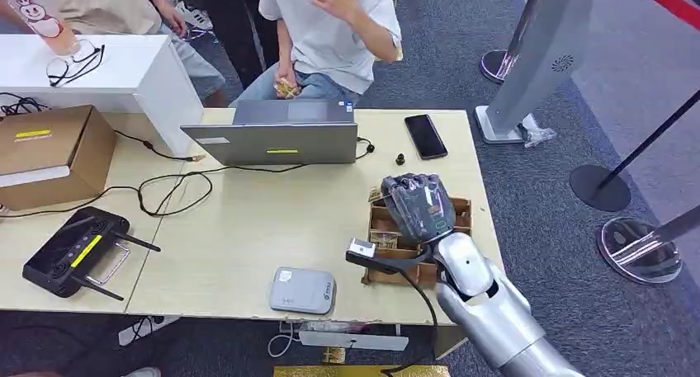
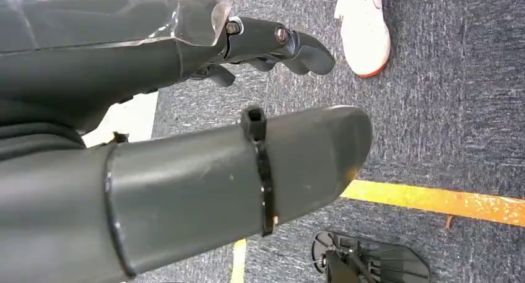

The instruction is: Pass the card to the sensor for recognition and then transmit it.

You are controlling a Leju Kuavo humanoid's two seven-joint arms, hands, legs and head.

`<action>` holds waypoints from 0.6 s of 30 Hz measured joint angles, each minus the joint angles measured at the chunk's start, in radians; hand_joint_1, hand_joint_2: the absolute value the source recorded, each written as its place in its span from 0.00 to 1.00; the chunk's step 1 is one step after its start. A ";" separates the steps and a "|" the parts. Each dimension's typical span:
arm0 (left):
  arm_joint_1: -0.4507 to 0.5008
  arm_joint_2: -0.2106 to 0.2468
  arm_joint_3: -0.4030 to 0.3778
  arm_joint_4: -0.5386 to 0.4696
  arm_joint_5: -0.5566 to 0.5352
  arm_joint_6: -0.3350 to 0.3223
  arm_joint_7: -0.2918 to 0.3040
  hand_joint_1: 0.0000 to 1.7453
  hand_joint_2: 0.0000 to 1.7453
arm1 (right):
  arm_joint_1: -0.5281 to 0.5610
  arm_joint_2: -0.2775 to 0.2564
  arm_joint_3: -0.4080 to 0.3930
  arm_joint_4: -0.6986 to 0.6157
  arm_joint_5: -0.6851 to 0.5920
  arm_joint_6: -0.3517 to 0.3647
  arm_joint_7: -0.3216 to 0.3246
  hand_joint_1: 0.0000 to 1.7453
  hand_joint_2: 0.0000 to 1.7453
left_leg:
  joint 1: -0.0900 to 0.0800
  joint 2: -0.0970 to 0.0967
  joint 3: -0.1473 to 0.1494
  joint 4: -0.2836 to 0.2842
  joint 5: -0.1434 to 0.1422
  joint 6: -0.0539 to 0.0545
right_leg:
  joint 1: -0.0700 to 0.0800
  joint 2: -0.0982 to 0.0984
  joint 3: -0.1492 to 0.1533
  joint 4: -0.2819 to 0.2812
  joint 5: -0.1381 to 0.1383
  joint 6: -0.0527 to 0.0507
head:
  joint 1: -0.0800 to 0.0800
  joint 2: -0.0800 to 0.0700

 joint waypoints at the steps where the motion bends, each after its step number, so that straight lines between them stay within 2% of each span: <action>1: 0.000 0.000 0.000 0.000 0.000 0.000 0.000 0.00 0.00 | 0.000 0.000 0.000 -0.003 0.000 0.000 0.000 1.00 1.00 | 0.000 0.000 0.000 0.000 0.000 0.000 | 0.000 0.000 0.000 0.000 0.000 0.000 | 0.000 0.000; 18: 0.000 0.002 0.000 0.000 -0.002 0.000 0.000 0.00 0.00 | 0.000 -0.010 0.000 -0.053 -0.019 -0.032 -0.014 1.00 1.00 | 0.000 0.000 0.000 0.000 0.000 0.000 | 0.000 0.000 0.000 0.000 0.000 0.000 | 0.000 0.000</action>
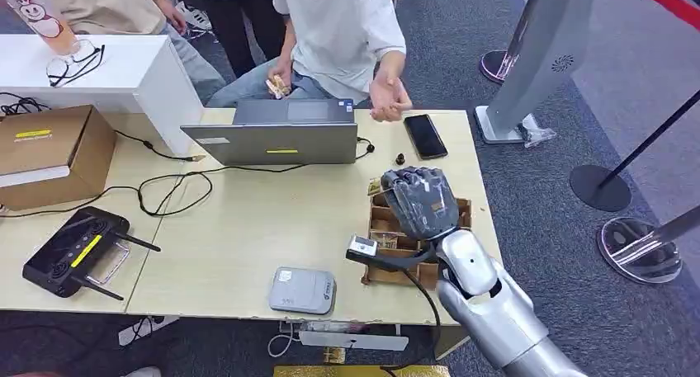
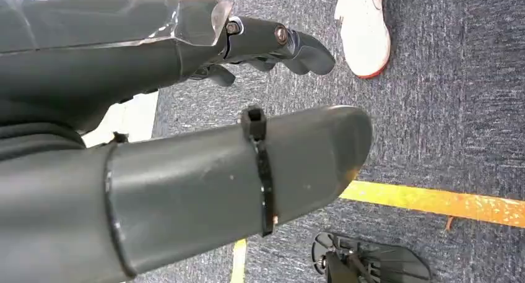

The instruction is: Pass the card to the sensor for recognition and then transmit it.

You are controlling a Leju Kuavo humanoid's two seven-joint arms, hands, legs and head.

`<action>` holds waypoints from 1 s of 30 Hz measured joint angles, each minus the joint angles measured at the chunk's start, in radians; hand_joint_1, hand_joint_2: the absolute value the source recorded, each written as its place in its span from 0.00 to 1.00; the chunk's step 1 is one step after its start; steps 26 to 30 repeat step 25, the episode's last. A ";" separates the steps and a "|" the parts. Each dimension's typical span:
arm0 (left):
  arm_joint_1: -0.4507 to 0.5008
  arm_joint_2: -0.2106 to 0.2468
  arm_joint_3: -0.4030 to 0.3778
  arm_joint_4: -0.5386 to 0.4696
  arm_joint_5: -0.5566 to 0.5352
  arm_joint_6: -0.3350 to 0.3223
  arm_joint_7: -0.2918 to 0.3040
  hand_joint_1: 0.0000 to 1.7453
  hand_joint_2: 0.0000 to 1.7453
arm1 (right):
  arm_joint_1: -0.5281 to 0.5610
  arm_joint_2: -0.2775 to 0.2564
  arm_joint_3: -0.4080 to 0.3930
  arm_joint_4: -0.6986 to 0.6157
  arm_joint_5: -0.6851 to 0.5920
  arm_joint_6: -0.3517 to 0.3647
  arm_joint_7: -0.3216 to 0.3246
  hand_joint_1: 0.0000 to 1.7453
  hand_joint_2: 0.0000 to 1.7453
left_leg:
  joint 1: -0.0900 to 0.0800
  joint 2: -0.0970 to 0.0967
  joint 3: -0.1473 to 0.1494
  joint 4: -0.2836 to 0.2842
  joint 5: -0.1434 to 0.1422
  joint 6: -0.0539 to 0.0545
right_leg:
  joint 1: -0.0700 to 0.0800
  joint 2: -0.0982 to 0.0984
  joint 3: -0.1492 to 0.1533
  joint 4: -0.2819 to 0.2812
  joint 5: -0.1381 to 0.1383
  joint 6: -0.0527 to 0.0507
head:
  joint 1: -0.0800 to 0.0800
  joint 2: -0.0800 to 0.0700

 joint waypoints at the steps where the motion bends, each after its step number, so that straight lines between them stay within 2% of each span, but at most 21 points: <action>1: 0.000 0.000 0.000 0.000 0.000 0.000 0.000 0.00 0.00 | 0.000 0.000 0.000 -0.003 -0.001 -0.004 -0.001 1.00 1.00 | 0.000 0.000 0.000 0.000 0.000 0.000 | 0.000 0.000 0.000 0.000 0.000 0.000 | 0.000 0.000; 13: -0.001 0.000 0.000 0.000 -0.006 0.000 0.005 0.00 0.00 | -0.001 0.006 0.000 -0.035 -0.012 -0.031 -0.006 1.00 1.00 | 0.000 0.000 0.000 0.000 0.000 0.000 | 0.000 0.000 0.000 0.000 0.000 0.000 | 0.000 0.000; 25: -0.014 -0.002 0.000 0.000 -0.018 -0.006 0.021 0.00 0.00 | -0.053 0.061 0.000 -0.028 -0.026 -0.049 -0.016 1.00 1.00 | 0.000 0.000 0.000 0.000 0.000 0.000 | 0.000 0.000 0.000 0.000 0.000 0.000 | 0.000 0.000; 30: -0.014 -0.002 0.000 0.000 -0.018 -0.006 0.021 0.00 0.00 | -0.053 0.061 0.000 -0.028 -0.026 -0.049 -0.016 1.00 1.00 | 0.000 0.000 0.000 0.000 0.000 0.000 | 0.000 0.000 0.000 0.000 0.000 0.000 | 0.000 0.000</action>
